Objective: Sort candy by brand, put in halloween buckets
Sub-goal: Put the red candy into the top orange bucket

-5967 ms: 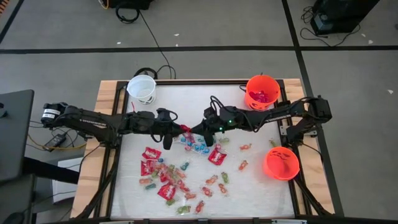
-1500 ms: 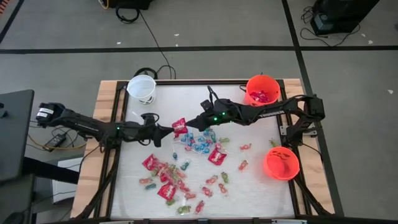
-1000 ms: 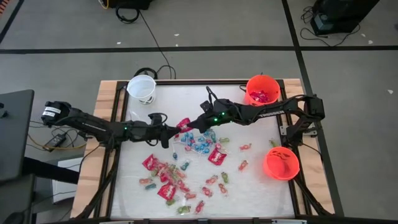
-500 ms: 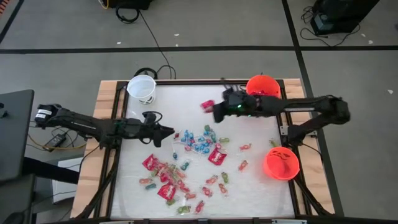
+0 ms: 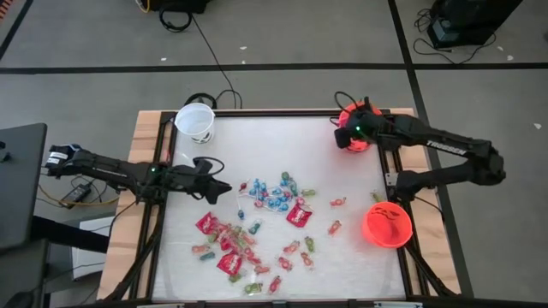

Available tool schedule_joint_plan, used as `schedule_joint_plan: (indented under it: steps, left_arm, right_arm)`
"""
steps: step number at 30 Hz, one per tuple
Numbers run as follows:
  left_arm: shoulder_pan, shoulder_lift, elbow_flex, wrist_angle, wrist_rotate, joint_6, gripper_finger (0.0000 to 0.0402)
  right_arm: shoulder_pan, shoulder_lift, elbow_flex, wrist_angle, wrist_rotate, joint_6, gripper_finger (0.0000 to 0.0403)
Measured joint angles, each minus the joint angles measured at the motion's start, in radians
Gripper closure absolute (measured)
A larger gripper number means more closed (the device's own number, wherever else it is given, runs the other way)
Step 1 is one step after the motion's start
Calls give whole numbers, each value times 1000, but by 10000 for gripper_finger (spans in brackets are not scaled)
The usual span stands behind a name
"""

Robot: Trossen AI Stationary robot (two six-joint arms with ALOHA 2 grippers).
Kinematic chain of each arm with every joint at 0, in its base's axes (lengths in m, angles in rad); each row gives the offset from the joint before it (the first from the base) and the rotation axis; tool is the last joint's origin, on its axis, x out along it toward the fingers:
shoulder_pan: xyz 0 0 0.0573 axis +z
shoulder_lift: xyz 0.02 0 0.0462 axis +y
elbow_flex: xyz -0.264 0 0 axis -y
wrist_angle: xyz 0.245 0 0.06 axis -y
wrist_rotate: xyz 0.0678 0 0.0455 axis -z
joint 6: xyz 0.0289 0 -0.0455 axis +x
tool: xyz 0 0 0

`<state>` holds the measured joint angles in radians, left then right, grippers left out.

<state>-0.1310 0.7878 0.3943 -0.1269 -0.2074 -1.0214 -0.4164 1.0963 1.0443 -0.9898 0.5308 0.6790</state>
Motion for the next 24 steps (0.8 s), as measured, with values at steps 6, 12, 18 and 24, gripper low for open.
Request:
schedule_joint_plan:
  steps: [6, 12, 18, 24]
  left_arm:
    - [-3, -24, 0, -53, 102, 44, 276]
    - [-3, -15, 0, -81, 274, 224, 274]
    - [-34, 3, 0, -130, 386, 376, 267]
    - [-91, 38, 0, -230, 383, 528, 267]
  right_arm:
    - [-107, 28, 0, -20, -47, -94, 357]
    - [-146, 16, 0, 6, -115, -172, 261]
    - [-85, -60, 0, 115, -187, -210, 208]
    - [-26, -110, 0, 159, -212, -148, 207]
